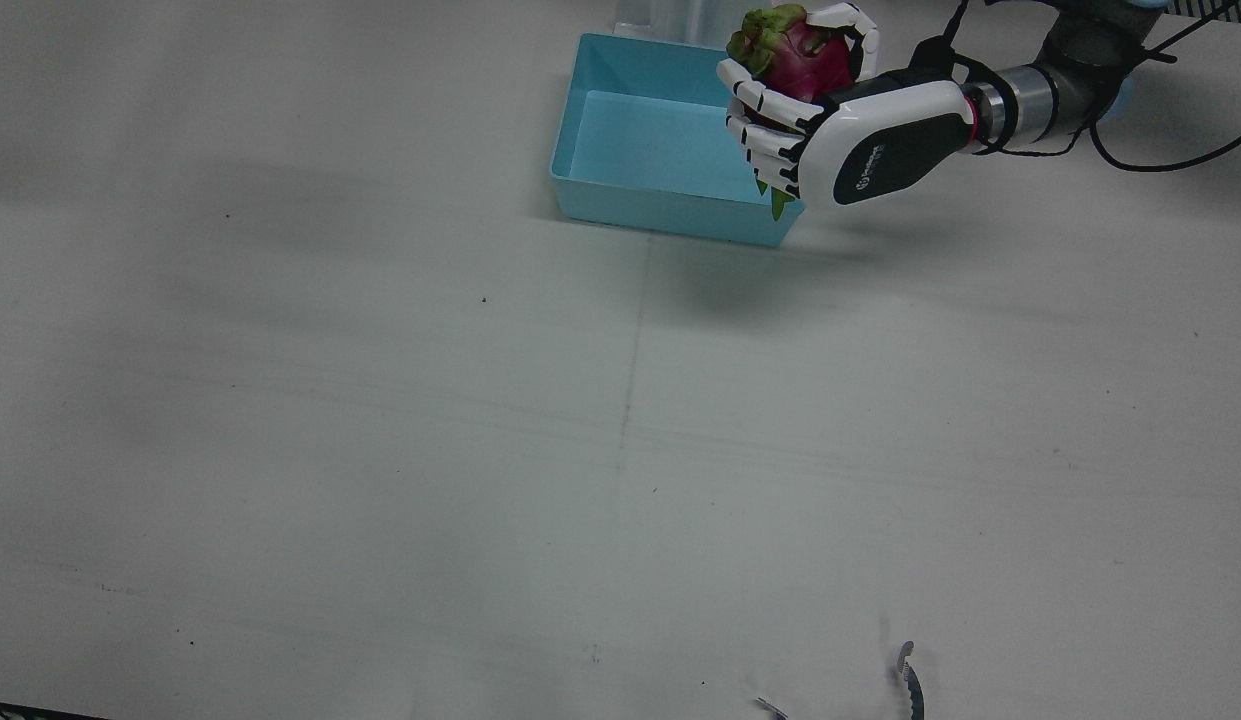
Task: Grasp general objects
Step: 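Carry the dragon fruit toward the light-blue tray and lower it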
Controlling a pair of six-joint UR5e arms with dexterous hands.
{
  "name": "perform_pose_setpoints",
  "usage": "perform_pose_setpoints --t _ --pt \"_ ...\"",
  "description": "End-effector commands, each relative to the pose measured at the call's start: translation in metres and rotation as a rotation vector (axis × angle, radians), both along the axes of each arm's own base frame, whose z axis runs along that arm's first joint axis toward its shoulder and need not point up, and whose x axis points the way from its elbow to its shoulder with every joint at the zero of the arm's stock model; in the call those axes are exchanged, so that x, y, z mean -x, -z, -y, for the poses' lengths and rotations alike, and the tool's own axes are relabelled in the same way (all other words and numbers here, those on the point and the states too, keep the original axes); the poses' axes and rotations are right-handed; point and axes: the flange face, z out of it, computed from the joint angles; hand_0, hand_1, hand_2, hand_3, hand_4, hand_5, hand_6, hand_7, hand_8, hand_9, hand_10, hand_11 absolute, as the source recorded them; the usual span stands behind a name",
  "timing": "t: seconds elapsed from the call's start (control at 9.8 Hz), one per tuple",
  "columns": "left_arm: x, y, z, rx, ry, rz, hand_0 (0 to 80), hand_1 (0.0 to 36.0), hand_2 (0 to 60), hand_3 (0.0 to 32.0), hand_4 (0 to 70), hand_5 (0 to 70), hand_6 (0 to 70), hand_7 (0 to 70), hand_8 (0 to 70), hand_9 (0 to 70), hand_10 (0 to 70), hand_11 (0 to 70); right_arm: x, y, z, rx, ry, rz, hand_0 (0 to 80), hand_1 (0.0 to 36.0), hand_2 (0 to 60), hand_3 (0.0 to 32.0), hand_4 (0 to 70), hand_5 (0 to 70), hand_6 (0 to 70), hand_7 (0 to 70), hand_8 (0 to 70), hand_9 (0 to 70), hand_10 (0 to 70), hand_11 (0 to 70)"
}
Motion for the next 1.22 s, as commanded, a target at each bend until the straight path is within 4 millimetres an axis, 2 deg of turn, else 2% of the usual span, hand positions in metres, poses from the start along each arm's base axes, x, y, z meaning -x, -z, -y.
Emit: perform_pose_setpoints --t 0.0,0.51,0.61,0.71,0.82,0.92,1.02,1.12 --pt "-0.032 0.003 -0.036 -0.012 -0.077 0.004 44.8 10.6 60.0 0.0 70.0 49.3 70.0 70.0 70.0 70.0 70.0 70.0 0.000 0.000 0.000 0.000 0.000 0.000 0.0 0.0 0.0 0.0 0.0 0.0 0.0 0.0 0.0 0.0 0.0 0.0" --pt "-0.050 0.007 -0.064 -0.043 -0.125 -0.014 45.8 9.8 60.0 0.0 70.0 50.5 70.0 70.0 70.0 70.0 70.0 70.0 0.000 0.000 0.000 0.000 0.000 0.000 0.0 0.0 0.0 0.0 0.0 0.0 0.0 0.0 0.0 0.0 0.0 0.0" --pt "-0.053 0.007 -0.068 -0.045 -0.136 -0.017 46.4 7.1 60.0 0.0 70.0 48.0 70.0 70.0 70.0 70.0 70.0 70.0 0.000 0.000 0.000 0.000 0.000 0.000 0.0 0.0 0.0 0.0 0.0 0.0 0.0 0.0 0.0 0.0 0.0 0.0" --pt "-0.054 0.007 -0.070 -0.046 -0.140 -0.022 46.9 0.0 26.0 0.0 70.0 28.8 70.0 70.0 68.8 70.0 70.0 70.0 0.000 0.000 0.000 0.000 0.000 0.000 0.0 0.0 0.0 0.0 0.0 0.0 0.0 0.0 0.0 0.0 0.0 0.0" --pt "-0.055 0.006 -0.070 -0.049 -0.141 -0.027 47.4 1.9 5.9 0.0 70.0 9.9 40.7 51.1 30.9 24.5 33.5 46.4 0.000 0.000 0.000 0.000 0.000 0.000 0.0 0.0 0.0 0.0 0.0 0.0 0.0 0.0 0.0 0.0 0.0 0.0" --pt "-0.056 0.005 -0.070 -0.048 -0.140 -0.028 47.7 5.0 0.0 0.0 43.2 0.0 15.6 29.6 11.6 4.5 16.2 23.4 0.000 0.000 0.000 0.000 0.000 0.000 0.0 0.0 0.0 0.0 0.0 0.0 0.0 0.0 0.0 0.0 0.0 0.0" --pt "-0.057 0.005 -0.070 -0.048 -0.141 -0.026 48.8 7.4 0.0 0.0 20.1 0.0 7.0 18.3 5.1 2.2 8.7 13.3 0.000 0.000 0.000 0.000 0.000 0.000 0.0 0.0 0.0 0.0 0.0 0.0 0.0 0.0 0.0 0.0 0.0 0.0" --pt "-0.057 0.005 -0.070 -0.048 -0.141 -0.026 50.6 9.9 0.0 0.0 1.4 0.0 0.8 7.7 2.5 0.1 3.6 6.5 0.000 0.000 0.000 0.000 0.000 0.000 0.0 0.0 0.0 0.0 0.0 0.0 0.0 0.0 0.0 0.0 0.0 0.0"
